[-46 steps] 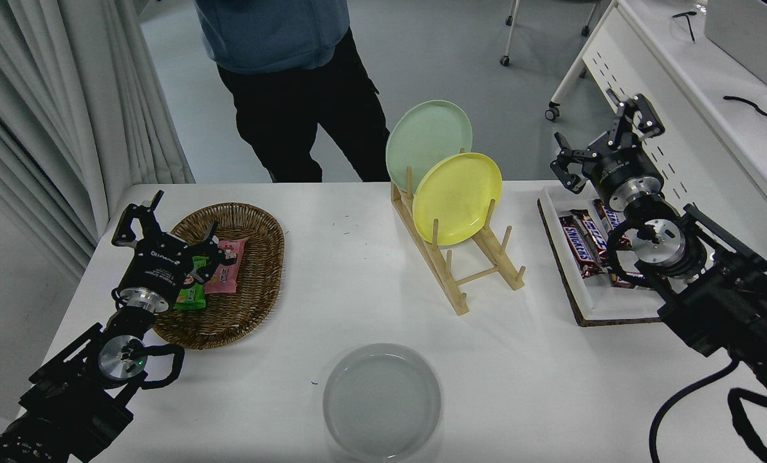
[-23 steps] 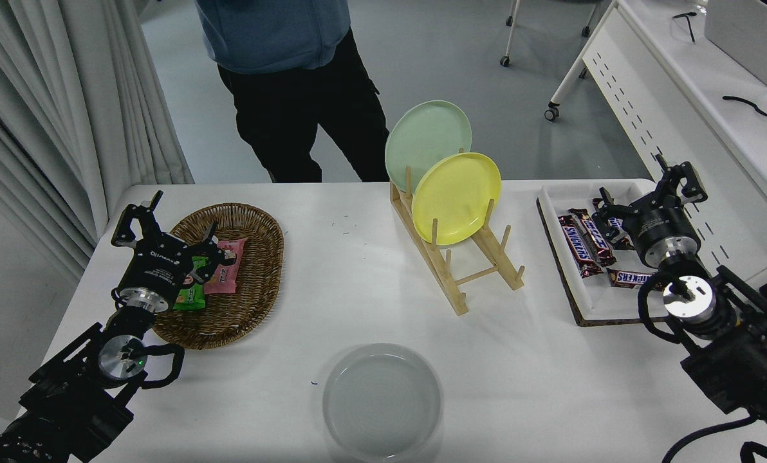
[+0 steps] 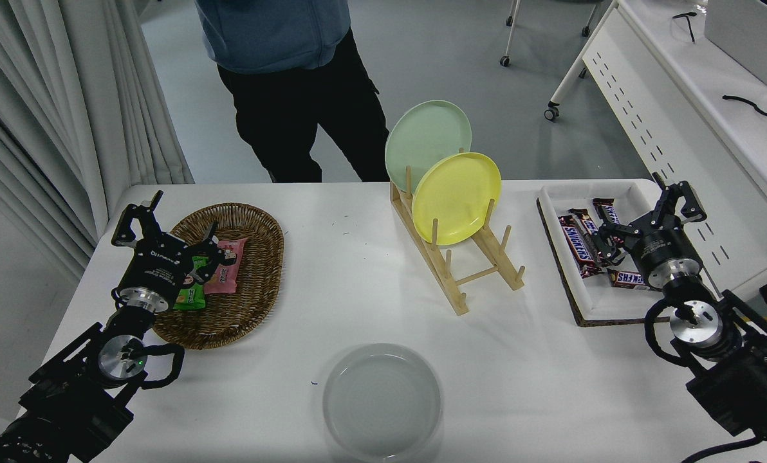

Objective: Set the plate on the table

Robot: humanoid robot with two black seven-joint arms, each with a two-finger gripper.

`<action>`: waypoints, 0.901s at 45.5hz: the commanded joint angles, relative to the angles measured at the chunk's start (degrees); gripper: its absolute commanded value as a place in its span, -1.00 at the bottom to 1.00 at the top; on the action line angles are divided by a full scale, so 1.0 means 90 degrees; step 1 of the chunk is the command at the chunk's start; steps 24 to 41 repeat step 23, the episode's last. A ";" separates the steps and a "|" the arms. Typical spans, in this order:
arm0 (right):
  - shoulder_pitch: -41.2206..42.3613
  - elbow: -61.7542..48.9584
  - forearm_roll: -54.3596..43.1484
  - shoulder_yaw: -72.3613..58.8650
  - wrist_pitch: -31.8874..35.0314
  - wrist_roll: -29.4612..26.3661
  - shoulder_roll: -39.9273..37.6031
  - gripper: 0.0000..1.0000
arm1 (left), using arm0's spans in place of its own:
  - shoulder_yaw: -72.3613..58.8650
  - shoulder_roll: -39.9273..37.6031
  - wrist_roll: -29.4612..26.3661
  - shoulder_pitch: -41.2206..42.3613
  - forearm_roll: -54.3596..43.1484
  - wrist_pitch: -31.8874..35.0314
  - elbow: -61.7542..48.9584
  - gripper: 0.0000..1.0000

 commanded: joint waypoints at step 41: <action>0.0077 0.0001 -0.0002 -0.0078 0.0222 0.0017 0.0075 0.99 | -0.0003 0.0000 0.0000 0.0000 0.0000 0.0000 0.0005 1.00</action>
